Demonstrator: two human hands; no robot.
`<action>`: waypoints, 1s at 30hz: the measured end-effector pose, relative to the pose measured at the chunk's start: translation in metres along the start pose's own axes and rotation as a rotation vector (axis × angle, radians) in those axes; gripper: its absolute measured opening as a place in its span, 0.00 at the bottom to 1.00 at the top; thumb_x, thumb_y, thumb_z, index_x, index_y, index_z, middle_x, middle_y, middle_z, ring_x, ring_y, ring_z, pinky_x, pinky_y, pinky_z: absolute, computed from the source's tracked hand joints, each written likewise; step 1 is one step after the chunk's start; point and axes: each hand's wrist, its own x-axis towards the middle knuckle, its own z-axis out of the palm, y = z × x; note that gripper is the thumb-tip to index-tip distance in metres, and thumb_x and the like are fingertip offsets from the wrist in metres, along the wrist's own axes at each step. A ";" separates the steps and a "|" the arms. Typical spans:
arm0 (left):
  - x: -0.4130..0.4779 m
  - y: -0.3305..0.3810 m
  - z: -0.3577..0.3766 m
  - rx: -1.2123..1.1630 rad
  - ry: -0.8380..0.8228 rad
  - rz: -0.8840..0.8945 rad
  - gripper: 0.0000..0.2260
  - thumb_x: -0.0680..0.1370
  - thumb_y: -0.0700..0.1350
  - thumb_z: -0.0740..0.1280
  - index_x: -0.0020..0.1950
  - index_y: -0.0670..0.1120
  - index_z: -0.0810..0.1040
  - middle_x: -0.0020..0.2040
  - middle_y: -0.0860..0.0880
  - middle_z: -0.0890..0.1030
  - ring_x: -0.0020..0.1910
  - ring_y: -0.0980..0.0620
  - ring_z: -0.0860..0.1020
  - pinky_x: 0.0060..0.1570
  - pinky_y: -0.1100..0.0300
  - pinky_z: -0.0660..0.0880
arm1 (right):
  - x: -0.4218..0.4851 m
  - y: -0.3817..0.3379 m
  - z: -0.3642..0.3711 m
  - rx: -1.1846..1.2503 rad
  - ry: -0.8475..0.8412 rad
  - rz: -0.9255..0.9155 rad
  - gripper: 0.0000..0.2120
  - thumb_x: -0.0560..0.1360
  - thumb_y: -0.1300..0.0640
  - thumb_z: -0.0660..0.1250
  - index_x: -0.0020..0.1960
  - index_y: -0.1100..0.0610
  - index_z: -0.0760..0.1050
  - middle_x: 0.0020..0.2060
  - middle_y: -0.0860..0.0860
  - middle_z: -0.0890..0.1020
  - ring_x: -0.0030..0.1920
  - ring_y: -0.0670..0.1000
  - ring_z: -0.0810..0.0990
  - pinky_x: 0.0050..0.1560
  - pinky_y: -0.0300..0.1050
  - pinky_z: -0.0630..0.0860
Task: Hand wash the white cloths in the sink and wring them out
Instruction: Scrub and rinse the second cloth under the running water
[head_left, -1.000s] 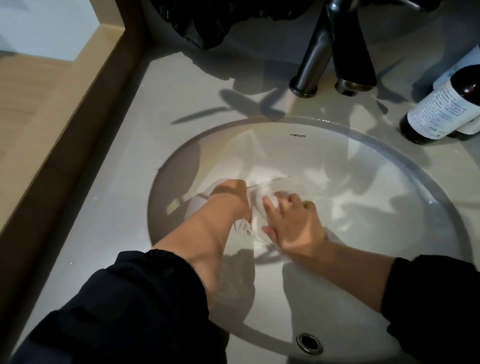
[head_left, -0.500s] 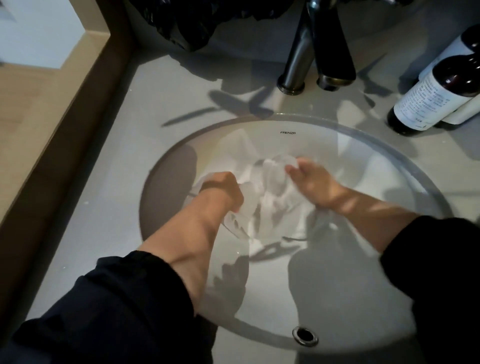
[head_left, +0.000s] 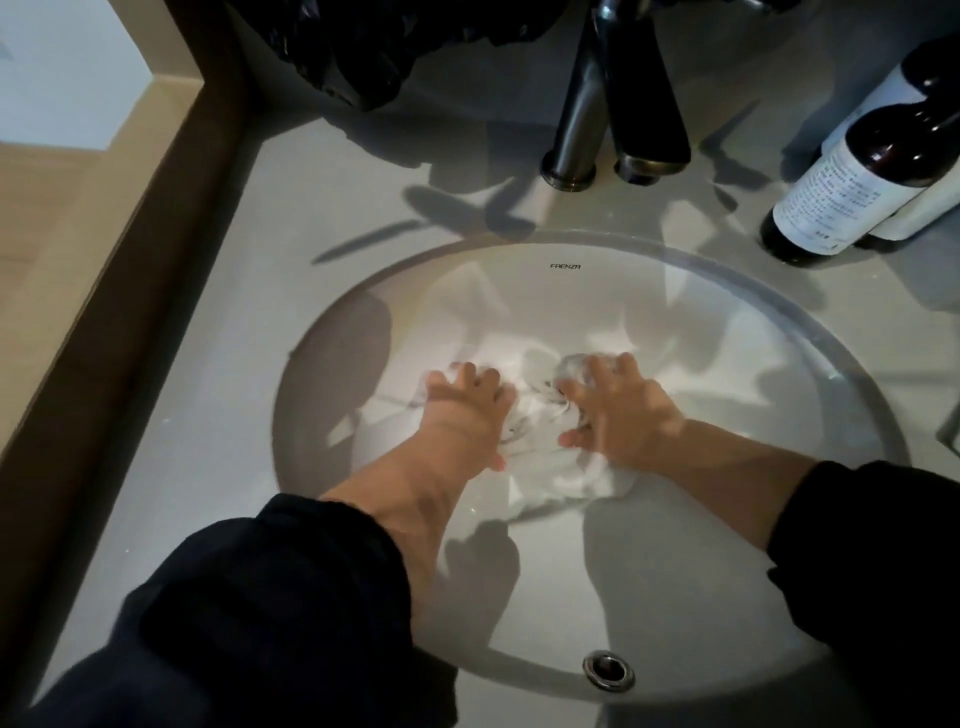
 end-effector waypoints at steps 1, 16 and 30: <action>0.002 0.000 -0.001 -0.046 0.029 -0.012 0.33 0.75 0.62 0.65 0.73 0.50 0.58 0.68 0.48 0.63 0.66 0.44 0.64 0.57 0.48 0.67 | 0.002 0.001 -0.007 0.002 -0.016 -0.033 0.34 0.72 0.31 0.46 0.70 0.48 0.68 0.64 0.52 0.72 0.60 0.57 0.65 0.54 0.52 0.68; 0.004 -0.011 -0.003 -0.239 0.039 -0.231 0.41 0.61 0.74 0.67 0.65 0.51 0.67 0.62 0.47 0.67 0.63 0.46 0.66 0.60 0.51 0.67 | -0.025 -0.046 -0.013 0.032 0.418 -0.102 0.20 0.70 0.44 0.56 0.49 0.53 0.80 0.50 0.54 0.80 0.50 0.59 0.75 0.42 0.51 0.72; 0.004 -0.021 -0.028 -0.707 -0.087 -0.182 0.22 0.72 0.60 0.68 0.57 0.45 0.77 0.49 0.50 0.79 0.48 0.49 0.77 0.43 0.60 0.70 | 0.018 -0.014 -0.035 0.422 0.286 -0.077 0.14 0.79 0.49 0.55 0.44 0.56 0.74 0.42 0.54 0.76 0.42 0.57 0.75 0.40 0.47 0.70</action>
